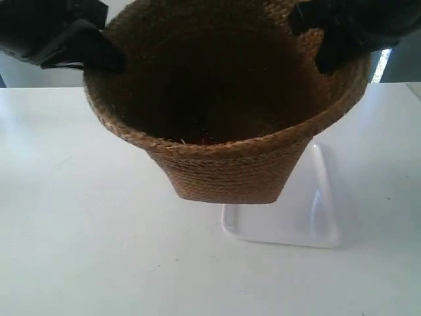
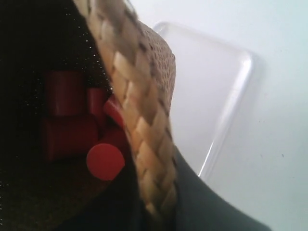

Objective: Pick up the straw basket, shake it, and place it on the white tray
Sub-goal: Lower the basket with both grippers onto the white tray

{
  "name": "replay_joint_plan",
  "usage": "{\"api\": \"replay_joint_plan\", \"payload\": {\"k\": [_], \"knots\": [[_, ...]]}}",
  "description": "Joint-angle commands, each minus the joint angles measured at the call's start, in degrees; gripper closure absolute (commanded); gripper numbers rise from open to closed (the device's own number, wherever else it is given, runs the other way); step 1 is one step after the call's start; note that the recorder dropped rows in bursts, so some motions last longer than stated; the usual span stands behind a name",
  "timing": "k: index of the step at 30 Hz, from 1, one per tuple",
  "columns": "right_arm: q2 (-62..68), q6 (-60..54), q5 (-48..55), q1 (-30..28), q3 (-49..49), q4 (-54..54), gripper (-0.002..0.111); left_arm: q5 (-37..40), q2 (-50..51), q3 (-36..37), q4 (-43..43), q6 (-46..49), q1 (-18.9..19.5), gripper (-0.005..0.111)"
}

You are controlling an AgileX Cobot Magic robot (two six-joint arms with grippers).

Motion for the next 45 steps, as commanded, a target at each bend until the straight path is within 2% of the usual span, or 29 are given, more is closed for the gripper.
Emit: {"api": "replay_joint_plan", "payload": {"k": [1,6,10,14,24,45], "knots": [[1.1,-2.1,-0.2,-2.1,-3.5,-1.9,0.108,-4.0,4.3,-2.7,1.7,-3.6,-4.8,0.107],[2.3,-3.6,-0.2,-3.9,-4.5,-2.3,0.108,-3.4,9.8,-6.6,1.7,-5.6,-8.4,0.107],[3.2,-4.1,-0.2,-6.1,-4.3,-3.0,0.108,-3.1,13.3,-10.0,1.8,-5.6,-9.3,0.107],[5.6,-4.0,-0.2,-8.3,-4.2,-3.0,0.108,-2.4,15.9,-12.3,2.8,-5.6,-9.3,0.107],[10.8,-4.2,-0.2,-8.8,-4.2,-4.0,0.108,-0.8,21.3,-14.5,4.0,-6.2,-9.3,0.107],[13.6,-4.8,-0.2,-11.6,-3.9,-5.3,0.108,-2.9,23.2,-14.5,4.0,-5.6,-9.3,0.107]]}}
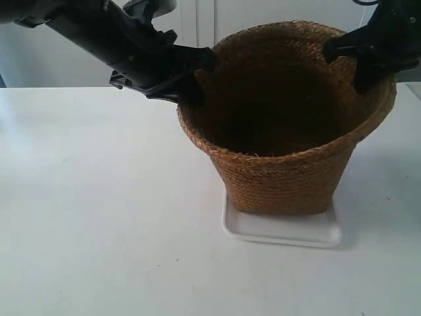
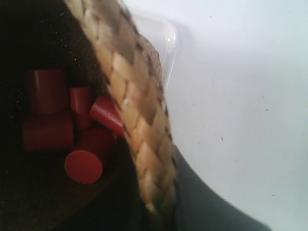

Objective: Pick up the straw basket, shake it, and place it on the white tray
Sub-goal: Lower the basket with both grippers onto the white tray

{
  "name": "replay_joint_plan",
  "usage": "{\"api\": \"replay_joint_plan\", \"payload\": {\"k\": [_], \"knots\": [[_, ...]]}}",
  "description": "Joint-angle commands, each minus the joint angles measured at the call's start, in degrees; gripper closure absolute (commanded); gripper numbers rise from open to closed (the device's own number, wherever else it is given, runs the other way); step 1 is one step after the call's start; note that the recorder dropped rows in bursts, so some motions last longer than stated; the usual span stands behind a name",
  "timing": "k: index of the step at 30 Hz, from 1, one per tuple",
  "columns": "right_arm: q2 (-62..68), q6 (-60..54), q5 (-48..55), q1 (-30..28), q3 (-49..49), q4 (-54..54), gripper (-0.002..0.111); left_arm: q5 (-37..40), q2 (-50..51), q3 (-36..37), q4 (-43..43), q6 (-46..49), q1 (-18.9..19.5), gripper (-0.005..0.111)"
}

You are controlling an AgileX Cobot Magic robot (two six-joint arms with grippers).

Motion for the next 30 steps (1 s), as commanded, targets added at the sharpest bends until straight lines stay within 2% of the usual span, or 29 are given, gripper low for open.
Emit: {"api": "replay_joint_plan", "payload": {"k": [1,6,10,14,16,23,26,30], "knots": [[0.4,-1.3,-0.9,-0.7,0.1,-1.3,0.108,0.5,-0.4,-0.6,0.1,1.5,-0.2,0.107],[0.4,-1.3,-0.9,-0.7,0.8,-1.3,0.108,0.2,-0.4,-0.6,0.1,2.2,-0.2,0.103],[0.4,-1.3,-0.9,-0.7,0.8,-1.3,0.108,0.0,-0.4,-0.6,0.1,3.4,-0.2,0.084],[0.4,-1.3,-0.9,-0.7,0.8,-0.6,0.096,-0.2,-0.4,-0.6,-0.1,3.4,-0.2,0.063],[0.4,-1.3,-0.9,-0.7,0.8,-0.5,0.086,-0.4,-0.4,-0.6,-0.2,4.0,-0.2,0.057],[0.4,-1.3,-0.9,-0.6,0.8,-0.5,0.057,-1.2,-0.4,-0.6,-1.4,4.9,-0.2,0.047],[0.4,-1.3,-2.2,-0.6,0.8,-0.5,0.052,-1.2,-0.4,-0.6,-1.4,4.9,-0.2,0.045],[0.4,-1.3,-3.3,-0.6,0.8,-0.5,0.052,-1.6,-0.4,-0.6,-1.4,4.9,-0.2,0.045]]}}
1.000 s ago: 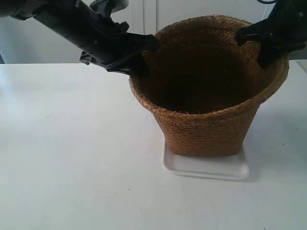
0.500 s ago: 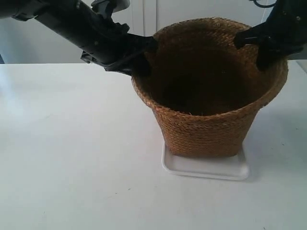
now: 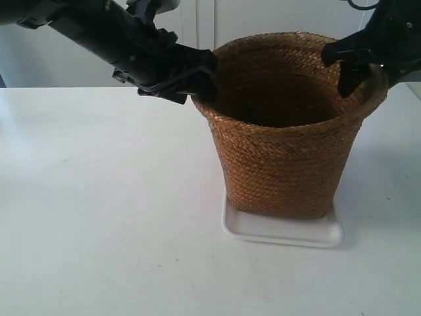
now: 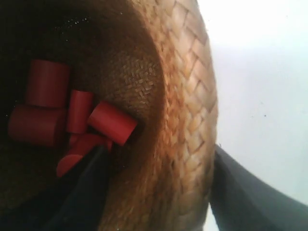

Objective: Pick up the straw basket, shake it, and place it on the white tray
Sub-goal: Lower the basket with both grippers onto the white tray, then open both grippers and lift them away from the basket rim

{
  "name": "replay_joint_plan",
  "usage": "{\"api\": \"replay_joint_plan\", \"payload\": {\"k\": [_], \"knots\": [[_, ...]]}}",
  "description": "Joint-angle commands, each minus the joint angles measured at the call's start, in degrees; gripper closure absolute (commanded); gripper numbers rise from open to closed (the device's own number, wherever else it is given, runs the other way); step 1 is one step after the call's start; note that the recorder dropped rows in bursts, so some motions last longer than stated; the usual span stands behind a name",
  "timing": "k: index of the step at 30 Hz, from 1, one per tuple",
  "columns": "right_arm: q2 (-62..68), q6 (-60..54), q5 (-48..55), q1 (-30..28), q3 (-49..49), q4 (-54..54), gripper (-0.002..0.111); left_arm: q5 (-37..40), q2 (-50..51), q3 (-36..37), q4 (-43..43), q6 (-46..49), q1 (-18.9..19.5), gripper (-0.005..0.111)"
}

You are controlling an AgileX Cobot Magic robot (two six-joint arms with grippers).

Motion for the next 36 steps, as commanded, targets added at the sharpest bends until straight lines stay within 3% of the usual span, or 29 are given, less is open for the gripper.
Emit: {"api": "replay_joint_plan", "payload": {"k": [1,7,15,36], "knots": [[-0.1,-0.8,-1.8,-0.6,0.2,-0.5,0.052,0.1,-0.6,-0.6,-1.0,0.3,-0.2,0.045],[-0.1,-0.6,-2.9,-0.6,0.2,-0.5,0.041,0.1,-0.6,-2.0,-1.0,0.4,-0.2,0.043],[-0.4,-0.5,-6.0,-0.6,0.2,-0.5,0.039,2.3,-0.6,-4.9,-0.6,3.0,-0.2,0.026],[-11.6,0.9,-9.1,-0.6,0.2,0.5,0.037,5.8,-6.0,-4.9,1.2,2.9,-0.2,0.026]]}}
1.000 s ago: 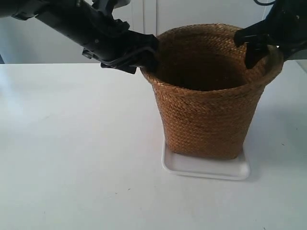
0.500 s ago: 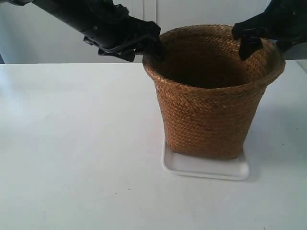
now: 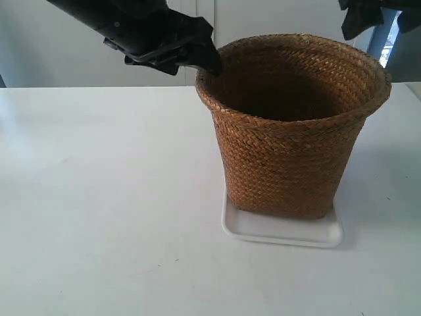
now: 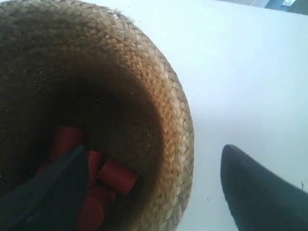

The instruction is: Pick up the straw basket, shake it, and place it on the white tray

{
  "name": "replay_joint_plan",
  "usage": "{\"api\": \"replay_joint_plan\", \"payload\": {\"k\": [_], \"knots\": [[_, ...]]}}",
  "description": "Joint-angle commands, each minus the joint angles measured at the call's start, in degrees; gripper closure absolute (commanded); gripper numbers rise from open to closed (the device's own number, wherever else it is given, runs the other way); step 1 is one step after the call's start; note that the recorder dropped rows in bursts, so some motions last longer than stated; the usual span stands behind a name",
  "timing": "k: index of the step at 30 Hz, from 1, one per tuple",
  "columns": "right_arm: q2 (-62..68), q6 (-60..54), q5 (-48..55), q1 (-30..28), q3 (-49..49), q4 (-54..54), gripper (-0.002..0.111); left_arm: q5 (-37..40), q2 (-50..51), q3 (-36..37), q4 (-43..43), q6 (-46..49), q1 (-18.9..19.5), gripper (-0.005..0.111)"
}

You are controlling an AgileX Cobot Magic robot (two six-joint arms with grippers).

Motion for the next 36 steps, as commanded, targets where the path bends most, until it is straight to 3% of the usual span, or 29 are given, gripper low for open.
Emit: {"api": "replay_joint_plan", "payload": {"k": [1,4,7,9,12,15,19,22,29,31,36], "knots": [[-3.0,0.3,-0.4,-0.6,0.2,0.5,0.037,2.0,-3.1,-0.5,-0.2,0.0,-0.2,0.026],[-5.3,0.3,-0.4,-0.6,0.2,0.5,0.037,2.1,-5.6,-0.5,2.5,0.0,-0.2,0.026],[-8.5,0.3,-0.5,-0.6,0.2,0.5,0.037,2.1,-8.7,-0.5,5.5,-0.3,-0.2,0.035],[-10.6,0.3,-0.6,-0.6,0.2,0.5,0.037,2.1,-11.3,-0.5,7.9,-1.3,-0.2,0.049],[-14.2,0.3,0.4,-0.6,0.2,0.9,0.041,2.1,-15.5,-0.5,10.4,-1.3,-0.2,0.08],[-18.2,0.1,2.2,-0.6,0.6,4.0,0.062,3.2,-20.2,-0.3,11.4,-0.7,-0.2,0.106],[-25.9,-4.8,-0.5,-0.6,5.2,9.5,0.108,3.6,-27.6,3.3,11.7,0.4,-0.2,0.107],[-37.1,-6.7,-6.2,-0.6,16.2,10.5,0.108,2.3,-37.6,12.6,13.4,0.4,-0.2,0.107],[-62.8,-11.0,-14.8,-0.6,51.7,9.7,0.108,-9.4,-65.8,44.7,19.9,-2.8,-0.2,0.107],[-64.6,-10.6,-13.3,-0.6,56.9,10.1,0.108,-9.6,-68.5,48.9,19.7,-2.8,-0.2,0.107],[-65.0,-10.6,-5.7,-0.6,59.1,10.1,0.108,-2.8,-68.7,49.8,19.7,-2.8,-0.2,0.107]]}}
